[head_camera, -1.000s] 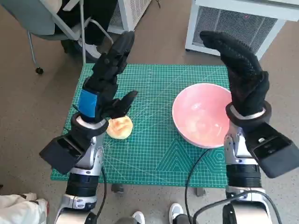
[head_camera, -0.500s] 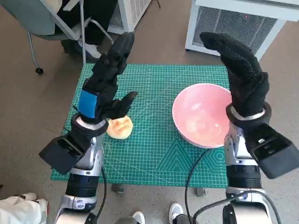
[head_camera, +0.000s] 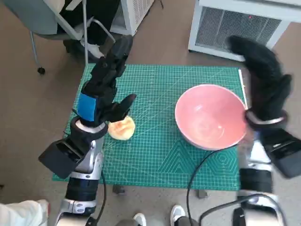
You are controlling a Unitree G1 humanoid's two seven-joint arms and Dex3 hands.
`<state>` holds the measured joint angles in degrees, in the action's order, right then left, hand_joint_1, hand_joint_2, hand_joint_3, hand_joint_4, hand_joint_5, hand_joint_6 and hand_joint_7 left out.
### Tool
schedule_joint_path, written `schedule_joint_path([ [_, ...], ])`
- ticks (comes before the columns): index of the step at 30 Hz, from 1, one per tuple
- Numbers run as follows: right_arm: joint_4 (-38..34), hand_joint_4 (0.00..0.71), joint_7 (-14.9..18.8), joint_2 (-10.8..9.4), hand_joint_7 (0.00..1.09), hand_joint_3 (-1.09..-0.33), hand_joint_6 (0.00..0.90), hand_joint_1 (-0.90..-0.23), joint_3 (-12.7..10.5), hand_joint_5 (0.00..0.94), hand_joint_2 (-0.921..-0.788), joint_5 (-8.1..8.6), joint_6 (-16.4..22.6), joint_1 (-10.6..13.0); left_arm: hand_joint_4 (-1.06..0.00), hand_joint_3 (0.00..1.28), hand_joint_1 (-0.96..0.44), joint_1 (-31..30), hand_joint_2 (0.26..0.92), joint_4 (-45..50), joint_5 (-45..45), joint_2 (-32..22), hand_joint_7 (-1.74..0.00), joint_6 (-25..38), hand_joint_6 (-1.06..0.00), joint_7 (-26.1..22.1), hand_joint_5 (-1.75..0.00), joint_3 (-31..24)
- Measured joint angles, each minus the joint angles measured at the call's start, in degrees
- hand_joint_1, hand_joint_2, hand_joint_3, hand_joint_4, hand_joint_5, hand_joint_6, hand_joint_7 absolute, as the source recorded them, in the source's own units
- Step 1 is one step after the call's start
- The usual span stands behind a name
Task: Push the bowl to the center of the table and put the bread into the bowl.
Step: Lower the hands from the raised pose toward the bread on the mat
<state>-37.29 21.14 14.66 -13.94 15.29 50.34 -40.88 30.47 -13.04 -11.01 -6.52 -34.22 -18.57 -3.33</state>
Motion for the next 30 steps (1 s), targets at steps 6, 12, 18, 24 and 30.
schedule_joint_path([
  [6, -8.69, 0.247, -7.35, 2.51, 0.59, -0.858, -0.001, -0.521, -3.09, 0.01, -0.921, -4.13, 0.31, 1.39, -0.24, 0.36, -0.58, -0.36, 0.921, 0.05, 0.09, -0.02, -0.02, 0.01, -0.37, 0.53, 0.0, -0.07],
  [12, -16.88, 0.24, -12.63, 3.9, 0.57, -0.882, -0.001, -0.496, -4.33, 0.006, -0.921, -6.42, -0.03, 1.68, -0.24, 0.36, -0.58, -0.46, 0.921, 0.33, 0.14, 0.0, -0.01, 0.08, -0.37, 0.9, 0.0, -0.03],
  [18, -22.22, 0.229, -14.7, 4.05, 0.56, -0.915, -0.001, -0.472, -4.73, 0.001, -0.921, -6.5, -0.98, 1.92, -0.25, 0.36, -0.58, -0.52, 0.921, 0.41, 0.16, 0.0, -0.02, 0.61, -0.38, 1.17, -0.01, -0.03],
  [24, -26.69, 0.224, -15.14, 3.12, 0.53, -0.938, -0.001, -0.455, -4.97, 0.001, -0.921, -6.39, -3.54, 1.92, -0.25, 0.36, -0.58, -0.99, 0.921, 0.97, 0.16, -0.05, -0.02, 1.28, -0.38, 1.59, -0.01, -0.11],
  [30, -30.19, 0.251, -15.1, 1.3, 0.59, -0.88, -0.001, -0.491, -5.47, 0.014, -0.921, -6.03, -6.52, 1.59, -0.25, 0.36, -0.57, -1.37, 0.921, 1.4, 0.2, -0.09, -0.02, 2.17, -0.38, 1.87, 0.0, -0.11],
])
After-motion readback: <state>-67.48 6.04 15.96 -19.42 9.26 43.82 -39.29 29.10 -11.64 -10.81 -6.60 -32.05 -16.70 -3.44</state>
